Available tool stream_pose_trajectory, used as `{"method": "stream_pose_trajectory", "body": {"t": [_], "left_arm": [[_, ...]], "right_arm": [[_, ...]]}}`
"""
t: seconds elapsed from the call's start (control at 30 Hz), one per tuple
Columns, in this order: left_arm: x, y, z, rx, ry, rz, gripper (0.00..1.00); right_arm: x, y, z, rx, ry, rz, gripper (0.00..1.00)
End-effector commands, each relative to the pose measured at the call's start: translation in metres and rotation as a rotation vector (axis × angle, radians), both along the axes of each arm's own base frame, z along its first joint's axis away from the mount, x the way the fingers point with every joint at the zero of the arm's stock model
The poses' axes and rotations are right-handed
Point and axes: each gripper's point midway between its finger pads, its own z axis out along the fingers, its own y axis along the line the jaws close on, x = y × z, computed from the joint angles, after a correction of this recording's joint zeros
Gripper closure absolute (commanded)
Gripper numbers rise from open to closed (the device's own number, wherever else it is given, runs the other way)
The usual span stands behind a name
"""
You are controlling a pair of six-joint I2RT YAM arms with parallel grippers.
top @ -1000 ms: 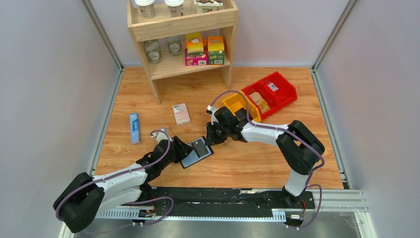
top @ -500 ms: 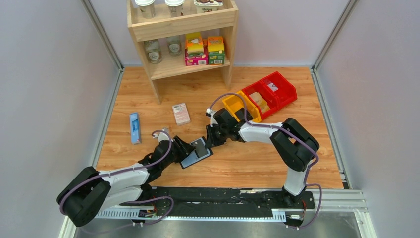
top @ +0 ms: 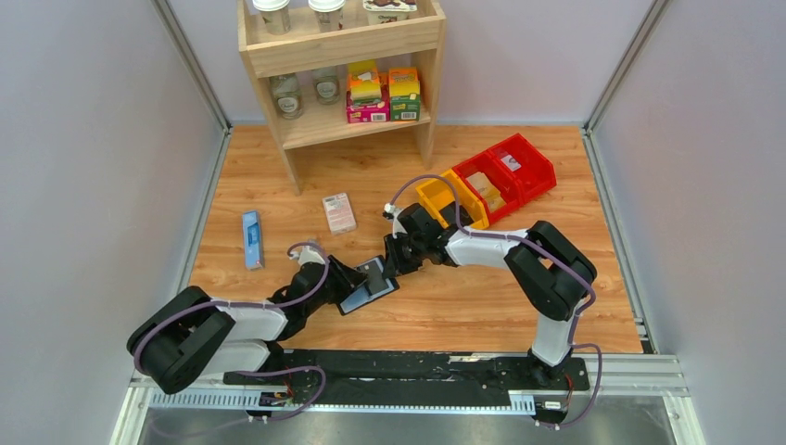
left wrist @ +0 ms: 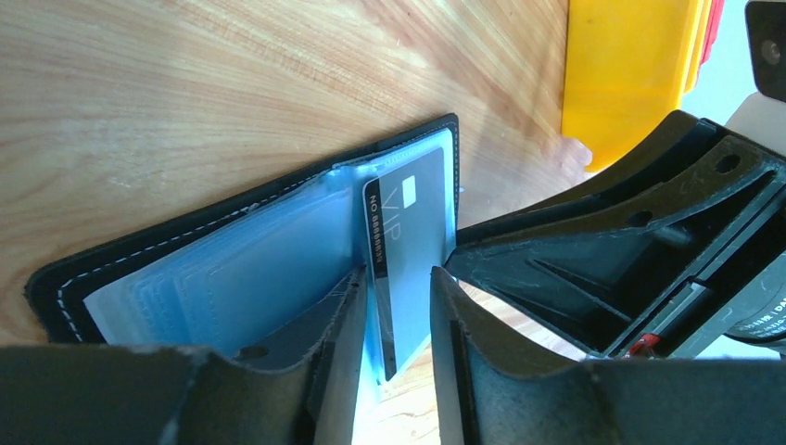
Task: Take the credit cards out of the card holder
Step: Remove the credit card from the card holder.
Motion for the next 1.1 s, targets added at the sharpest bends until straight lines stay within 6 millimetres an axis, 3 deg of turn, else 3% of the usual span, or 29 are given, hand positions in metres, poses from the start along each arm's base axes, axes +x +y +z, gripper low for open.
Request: {"method": "stream_pose_trajectory", "body": {"t": [0.0, 0.43, 0.83, 1.07], "left_arm": [[-0.002, -0.013, 0.013, -0.092, -0.043, -0.044, 0.64], [0.002, -0.013, 0.051, -0.133, -0.176, -0.059, 0.77], [0.000, -0.027, 0.047, -0.131, -0.161, -0.129, 0.79], [-0.003, -0.016, 0.050, -0.143, -0.169, -0.089, 0.96]], "right_arm": [[-0.001, 0.012, 0.002, 0.014, -0.012, 0.030, 0.83], [-0.001, 0.008, -0.009, -0.018, 0.003, 0.018, 0.83], [-0.002, 0.008, -0.010, -0.021, 0.007, 0.016, 0.84], [-0.001, 0.005, -0.014, -0.042, 0.010, 0.005, 0.84]]}}
